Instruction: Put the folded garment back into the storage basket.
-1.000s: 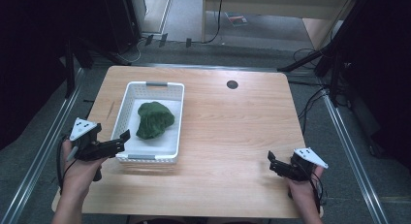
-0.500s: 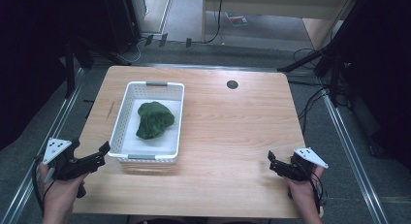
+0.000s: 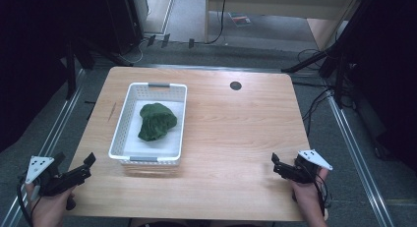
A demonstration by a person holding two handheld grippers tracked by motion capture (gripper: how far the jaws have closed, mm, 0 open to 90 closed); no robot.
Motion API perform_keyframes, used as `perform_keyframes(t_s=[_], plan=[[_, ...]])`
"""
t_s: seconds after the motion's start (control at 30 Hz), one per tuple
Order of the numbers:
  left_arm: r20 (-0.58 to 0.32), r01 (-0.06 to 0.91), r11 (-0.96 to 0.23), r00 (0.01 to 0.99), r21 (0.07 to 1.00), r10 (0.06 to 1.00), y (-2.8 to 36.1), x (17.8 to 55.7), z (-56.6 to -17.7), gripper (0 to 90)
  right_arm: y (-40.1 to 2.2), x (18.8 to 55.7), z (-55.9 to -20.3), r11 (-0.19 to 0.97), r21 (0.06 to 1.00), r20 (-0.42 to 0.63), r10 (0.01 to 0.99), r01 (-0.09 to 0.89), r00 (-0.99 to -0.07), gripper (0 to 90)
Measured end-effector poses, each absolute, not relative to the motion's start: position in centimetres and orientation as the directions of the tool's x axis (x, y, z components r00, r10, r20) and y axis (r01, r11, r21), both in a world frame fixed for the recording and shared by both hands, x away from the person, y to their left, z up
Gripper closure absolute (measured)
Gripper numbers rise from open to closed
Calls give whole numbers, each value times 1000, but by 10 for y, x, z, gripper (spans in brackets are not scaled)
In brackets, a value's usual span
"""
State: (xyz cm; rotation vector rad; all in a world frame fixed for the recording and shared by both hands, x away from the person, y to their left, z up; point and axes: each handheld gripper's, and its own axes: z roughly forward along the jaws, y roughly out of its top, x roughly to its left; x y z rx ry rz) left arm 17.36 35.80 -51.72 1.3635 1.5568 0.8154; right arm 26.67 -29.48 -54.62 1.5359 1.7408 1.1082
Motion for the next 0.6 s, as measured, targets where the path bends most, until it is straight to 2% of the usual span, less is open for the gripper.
perform_keyframes(t_s=[0.3,0.53,0.6], plan=[[-152,451,137,-4,882,988,357,184,-539,0,-295,267,-546,-2,857,112,977,516,-181,0],[-123,469,93,33,878,992,353,188,-551,2,-295,267,-546,-5,858,115,976,513,-184,0],[-114,489,82,35,869,993,351,189,-552,35,-295,267,-546,-5,858,115,976,513,-184,0]])
